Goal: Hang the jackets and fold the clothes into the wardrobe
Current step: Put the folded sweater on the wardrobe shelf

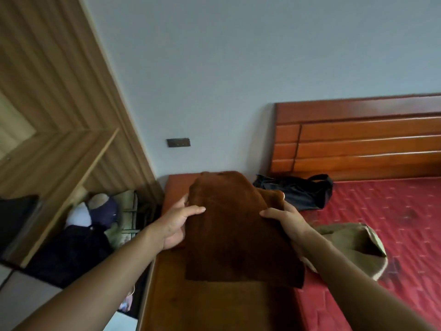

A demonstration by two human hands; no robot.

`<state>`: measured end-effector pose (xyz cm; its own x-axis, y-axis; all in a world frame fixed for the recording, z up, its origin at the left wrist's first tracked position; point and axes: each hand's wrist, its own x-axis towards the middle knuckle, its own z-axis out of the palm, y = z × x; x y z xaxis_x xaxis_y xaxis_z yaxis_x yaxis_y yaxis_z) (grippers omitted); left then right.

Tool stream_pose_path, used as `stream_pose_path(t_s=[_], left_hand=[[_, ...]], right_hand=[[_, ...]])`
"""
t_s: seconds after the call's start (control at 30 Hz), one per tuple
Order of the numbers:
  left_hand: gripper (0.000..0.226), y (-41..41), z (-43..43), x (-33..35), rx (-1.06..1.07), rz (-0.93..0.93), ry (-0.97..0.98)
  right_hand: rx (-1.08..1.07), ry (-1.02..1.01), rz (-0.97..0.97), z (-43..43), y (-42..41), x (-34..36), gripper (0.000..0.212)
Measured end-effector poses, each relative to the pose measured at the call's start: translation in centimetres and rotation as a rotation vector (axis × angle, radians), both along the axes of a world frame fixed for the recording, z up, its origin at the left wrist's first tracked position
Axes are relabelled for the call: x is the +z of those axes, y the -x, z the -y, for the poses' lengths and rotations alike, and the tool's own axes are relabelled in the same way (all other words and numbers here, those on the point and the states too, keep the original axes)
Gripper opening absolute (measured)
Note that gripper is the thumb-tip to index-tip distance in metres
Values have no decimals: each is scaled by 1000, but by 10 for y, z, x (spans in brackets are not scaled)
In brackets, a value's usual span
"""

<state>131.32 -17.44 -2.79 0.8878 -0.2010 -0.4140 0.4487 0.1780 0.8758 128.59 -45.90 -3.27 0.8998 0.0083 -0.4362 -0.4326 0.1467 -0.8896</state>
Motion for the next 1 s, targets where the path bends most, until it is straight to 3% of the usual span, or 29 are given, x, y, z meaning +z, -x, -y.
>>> stream_pose_path(t_s=[0.27,0.4,0.6,0.77,1.0], left_hand=[[67,-36,-89,-2,261,-57,5],[53,-56,-107,2,434,-58,39],[55,-82,-126,11,613,-52,63],[55,-92,-153,21,793,-59,48],[84,-104,-220,21,943,-49,105]], right_hand=[[280,-18,-28,-91,-121,-6,55],[453,-1,-19,-123,-186,-5,49],[714,23,21,-168,-274,11,39],[904,60,36,-227,-322,19,45],[1063,14,60,-325,-366,23,56]])
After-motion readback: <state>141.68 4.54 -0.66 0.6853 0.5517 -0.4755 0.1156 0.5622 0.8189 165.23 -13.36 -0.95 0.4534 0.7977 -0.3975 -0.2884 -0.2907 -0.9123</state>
